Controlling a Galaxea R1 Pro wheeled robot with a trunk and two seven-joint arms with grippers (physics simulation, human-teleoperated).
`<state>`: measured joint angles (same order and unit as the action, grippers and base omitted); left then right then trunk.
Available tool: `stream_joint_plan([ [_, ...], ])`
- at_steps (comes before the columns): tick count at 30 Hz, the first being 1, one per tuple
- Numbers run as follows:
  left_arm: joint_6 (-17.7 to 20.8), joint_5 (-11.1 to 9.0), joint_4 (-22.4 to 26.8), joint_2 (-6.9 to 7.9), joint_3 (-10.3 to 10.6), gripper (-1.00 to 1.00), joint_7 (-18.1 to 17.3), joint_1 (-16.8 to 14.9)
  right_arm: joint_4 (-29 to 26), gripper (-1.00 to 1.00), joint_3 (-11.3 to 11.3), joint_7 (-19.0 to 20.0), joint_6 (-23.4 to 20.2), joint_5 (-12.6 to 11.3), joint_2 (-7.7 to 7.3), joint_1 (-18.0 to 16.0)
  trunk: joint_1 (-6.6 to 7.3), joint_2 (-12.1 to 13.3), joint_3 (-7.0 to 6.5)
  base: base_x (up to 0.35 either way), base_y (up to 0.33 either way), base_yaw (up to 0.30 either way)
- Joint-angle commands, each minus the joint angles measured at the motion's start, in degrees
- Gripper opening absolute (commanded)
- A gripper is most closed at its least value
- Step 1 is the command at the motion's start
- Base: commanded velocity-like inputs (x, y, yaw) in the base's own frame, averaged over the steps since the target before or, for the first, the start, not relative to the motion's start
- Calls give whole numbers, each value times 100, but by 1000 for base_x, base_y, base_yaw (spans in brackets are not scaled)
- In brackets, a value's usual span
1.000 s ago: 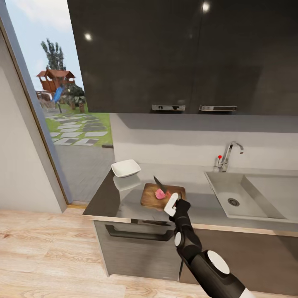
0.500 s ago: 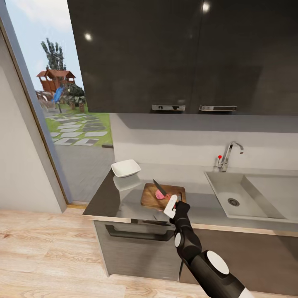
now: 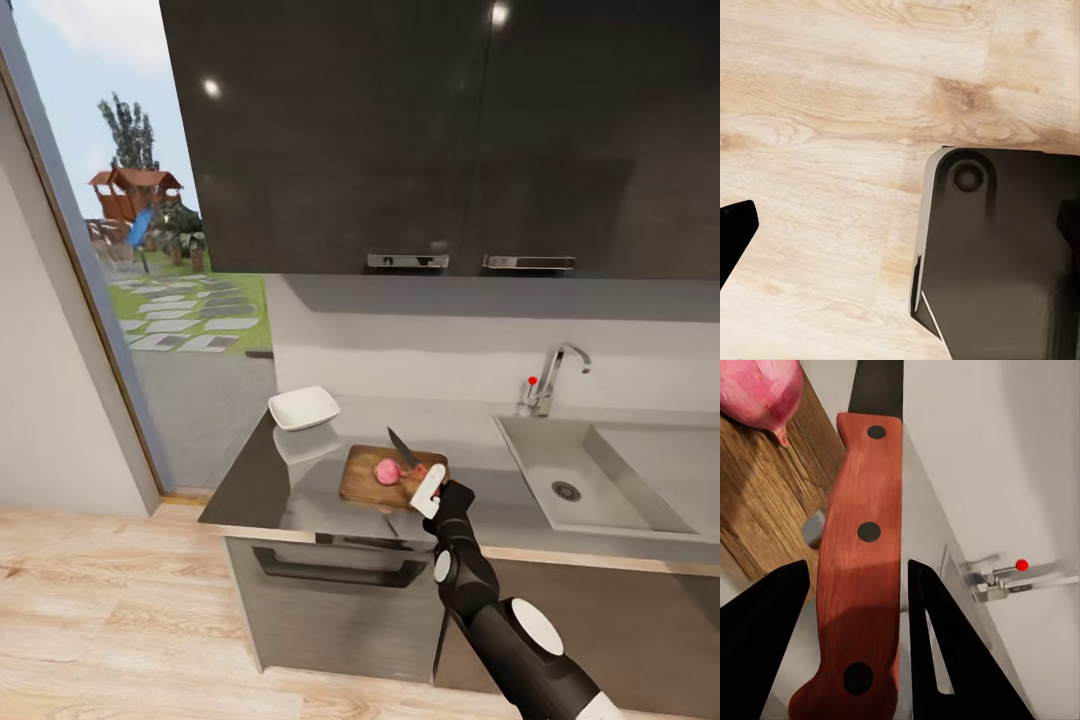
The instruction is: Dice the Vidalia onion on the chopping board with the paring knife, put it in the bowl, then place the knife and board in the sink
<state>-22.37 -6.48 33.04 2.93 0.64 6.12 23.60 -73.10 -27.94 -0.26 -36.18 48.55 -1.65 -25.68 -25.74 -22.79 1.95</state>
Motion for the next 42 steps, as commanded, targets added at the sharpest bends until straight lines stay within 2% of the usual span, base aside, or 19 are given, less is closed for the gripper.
stream_joint_plan([
  [1, -9, -56, 7, 2, 15, 100, 4, 2, 0, -100, -7, -5, -41, 17, -9, -8, -4, -13, 12, 16, 0, 0],
  [17, -13, -55, -6, 0, 15, 100, 19, -1, -37, -100, -9, -77, -40, 29, 4, -8, -4, -13, 25, 2, 0, 0],
  [42, -13, -62, -35, 6, 15, 100, 20, 1, 6, -100, -28, -71, -82, 19, 24, -8, -4, -13, 252, 21, 25, 0],
])
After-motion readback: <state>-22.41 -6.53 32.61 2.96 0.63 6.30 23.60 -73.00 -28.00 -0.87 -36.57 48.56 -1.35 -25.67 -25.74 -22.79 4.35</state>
